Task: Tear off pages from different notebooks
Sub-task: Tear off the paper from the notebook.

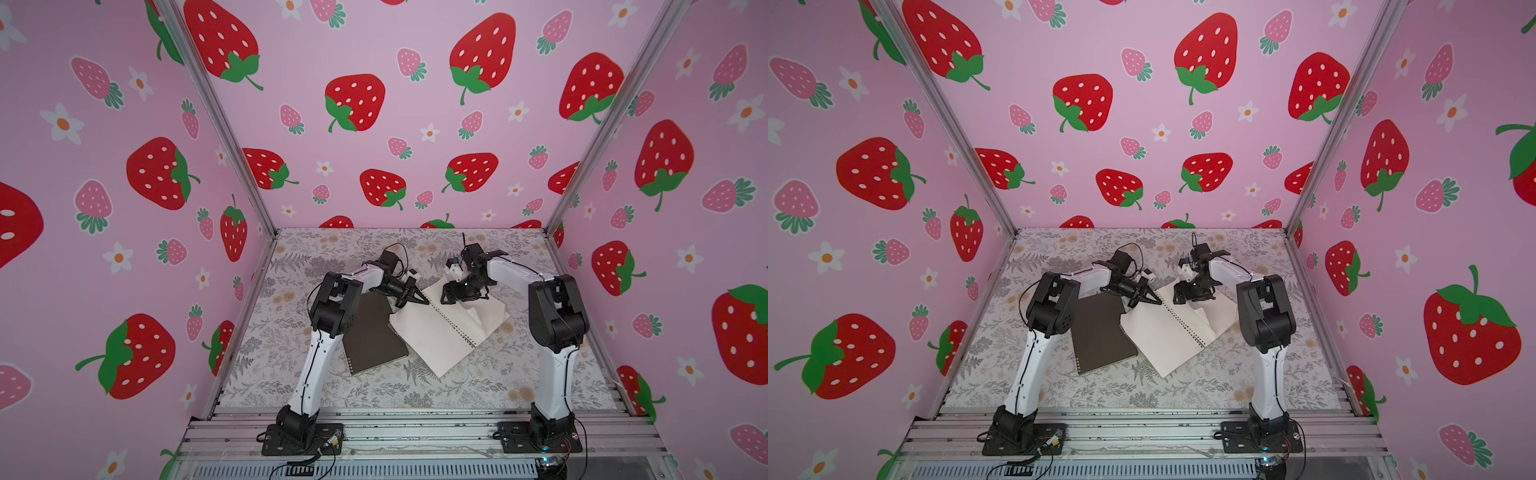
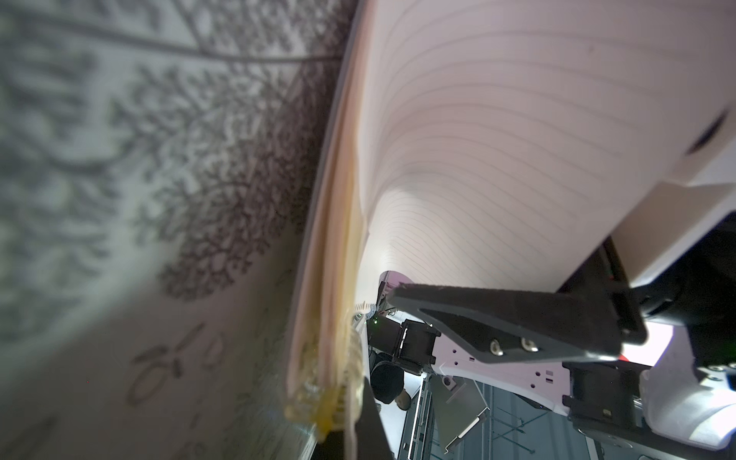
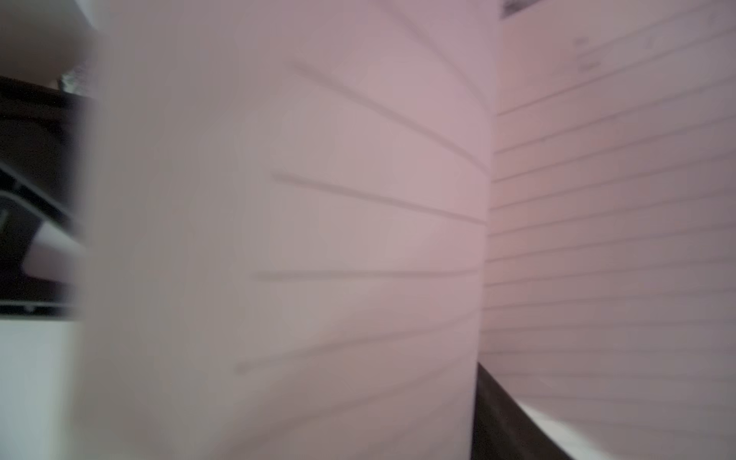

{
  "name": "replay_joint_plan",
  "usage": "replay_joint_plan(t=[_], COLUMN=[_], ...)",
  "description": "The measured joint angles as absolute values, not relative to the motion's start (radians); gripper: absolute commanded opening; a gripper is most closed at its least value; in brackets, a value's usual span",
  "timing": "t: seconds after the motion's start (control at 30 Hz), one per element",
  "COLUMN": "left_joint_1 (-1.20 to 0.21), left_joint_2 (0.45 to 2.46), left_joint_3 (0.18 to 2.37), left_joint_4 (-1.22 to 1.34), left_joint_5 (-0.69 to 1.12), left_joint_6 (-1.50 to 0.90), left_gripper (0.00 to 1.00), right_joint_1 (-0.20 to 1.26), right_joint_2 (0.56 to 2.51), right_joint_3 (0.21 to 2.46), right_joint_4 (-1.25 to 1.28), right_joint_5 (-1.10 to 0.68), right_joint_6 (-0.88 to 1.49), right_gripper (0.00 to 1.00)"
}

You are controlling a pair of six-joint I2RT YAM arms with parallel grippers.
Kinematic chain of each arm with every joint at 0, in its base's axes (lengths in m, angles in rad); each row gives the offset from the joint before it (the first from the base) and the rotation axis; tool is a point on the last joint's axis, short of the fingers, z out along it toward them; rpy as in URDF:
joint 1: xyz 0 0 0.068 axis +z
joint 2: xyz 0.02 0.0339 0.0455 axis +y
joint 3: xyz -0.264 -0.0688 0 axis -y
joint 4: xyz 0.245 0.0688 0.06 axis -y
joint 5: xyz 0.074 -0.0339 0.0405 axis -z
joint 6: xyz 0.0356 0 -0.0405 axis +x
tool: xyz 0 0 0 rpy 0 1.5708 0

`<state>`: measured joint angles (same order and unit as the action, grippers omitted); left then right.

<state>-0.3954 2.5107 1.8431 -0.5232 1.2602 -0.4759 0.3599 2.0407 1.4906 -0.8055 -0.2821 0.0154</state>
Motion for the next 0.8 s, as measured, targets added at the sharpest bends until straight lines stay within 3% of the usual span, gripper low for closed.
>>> replay_joint_plan(t=[0.43, 0.8], left_joint_1=[-0.395, -0.395], left_joint_2=[2.511, 2.511], left_joint_3=[1.843, 1.843], left_joint_4=[-0.503, -0.496], left_joint_5=[1.265, 1.265], left_joint_6=[-0.495, -0.499], left_gripper=[0.0, 0.0], right_joint_1=[0.387, 0.371], right_joint_2=[1.748, 1.724], right_joint_3=[1.209, 1.174], right_joint_4=[-0.834, -0.873], right_joint_5=[-0.159, -0.024], right_joint_6=[0.183, 0.253], right_gripper=[0.75, 0.66])
